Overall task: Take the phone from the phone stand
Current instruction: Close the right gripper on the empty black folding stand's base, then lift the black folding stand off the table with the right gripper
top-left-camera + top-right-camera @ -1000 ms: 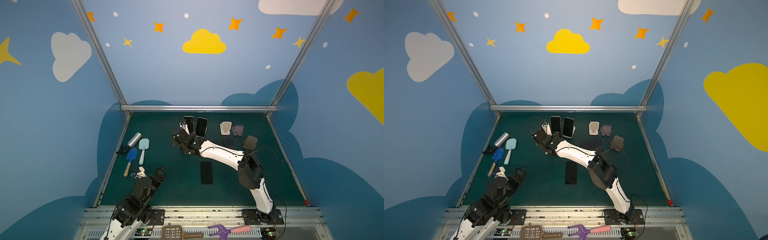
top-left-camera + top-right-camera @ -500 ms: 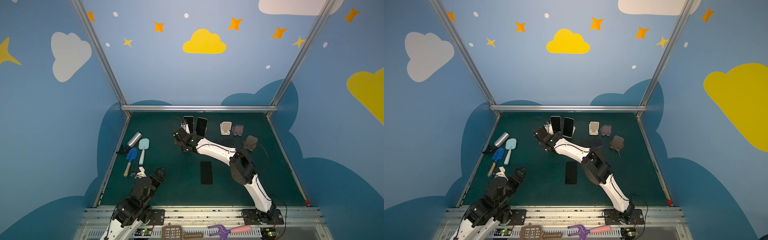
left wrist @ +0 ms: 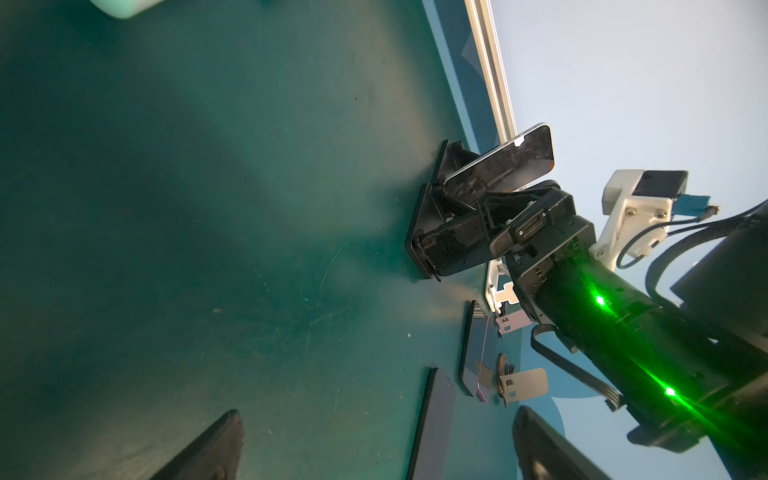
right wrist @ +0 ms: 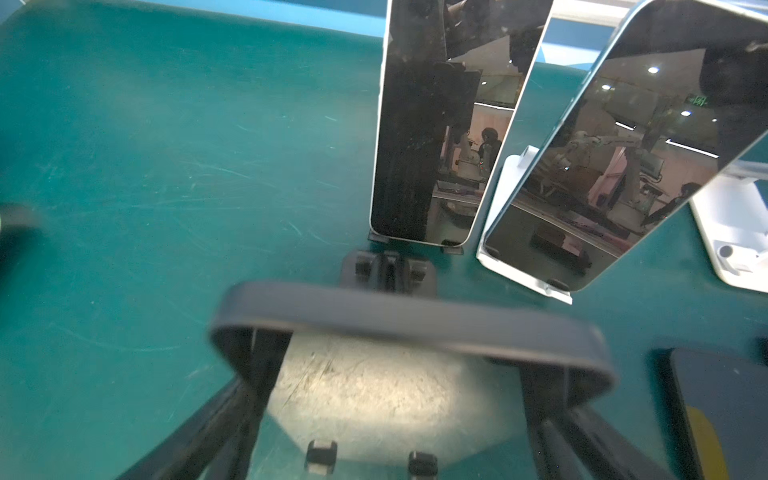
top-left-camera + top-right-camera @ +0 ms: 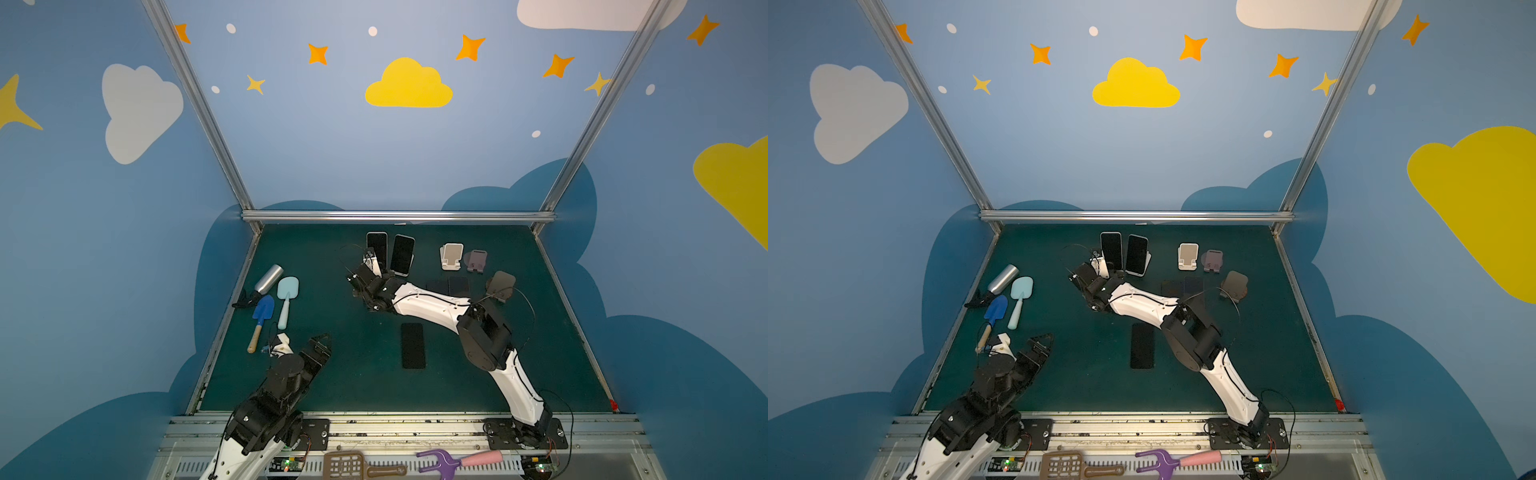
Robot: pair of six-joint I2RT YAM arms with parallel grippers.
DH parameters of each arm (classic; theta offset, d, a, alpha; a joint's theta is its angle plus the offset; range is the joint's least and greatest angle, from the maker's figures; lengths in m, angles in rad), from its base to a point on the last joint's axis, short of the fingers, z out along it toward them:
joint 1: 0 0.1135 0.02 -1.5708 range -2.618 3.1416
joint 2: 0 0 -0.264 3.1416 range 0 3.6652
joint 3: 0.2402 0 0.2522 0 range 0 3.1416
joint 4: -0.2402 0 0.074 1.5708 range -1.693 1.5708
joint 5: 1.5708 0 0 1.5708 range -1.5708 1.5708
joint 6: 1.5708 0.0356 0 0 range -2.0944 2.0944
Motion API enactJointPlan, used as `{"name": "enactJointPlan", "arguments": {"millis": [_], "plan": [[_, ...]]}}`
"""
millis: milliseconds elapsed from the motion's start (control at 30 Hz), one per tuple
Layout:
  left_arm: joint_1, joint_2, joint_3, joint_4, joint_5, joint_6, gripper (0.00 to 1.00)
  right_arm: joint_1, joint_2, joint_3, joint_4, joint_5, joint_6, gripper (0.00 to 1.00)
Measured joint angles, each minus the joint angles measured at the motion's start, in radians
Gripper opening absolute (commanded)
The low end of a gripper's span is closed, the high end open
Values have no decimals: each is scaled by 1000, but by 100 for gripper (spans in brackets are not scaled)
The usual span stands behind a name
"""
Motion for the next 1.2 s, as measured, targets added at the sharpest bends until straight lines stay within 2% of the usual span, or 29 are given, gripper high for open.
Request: {"name": "enactJointPlan", "arguments": {"millis": [367,767,1200], "plan": [[0,0,0,0,0,0,100,-29,1,12,23,-71,30,94],[0,0,-1,0,0,0,100,-29,64,88,18,-51,59,91],[0,0,-1,0,0,0,100,-28,77,87,-2,-38,76,69]]}}
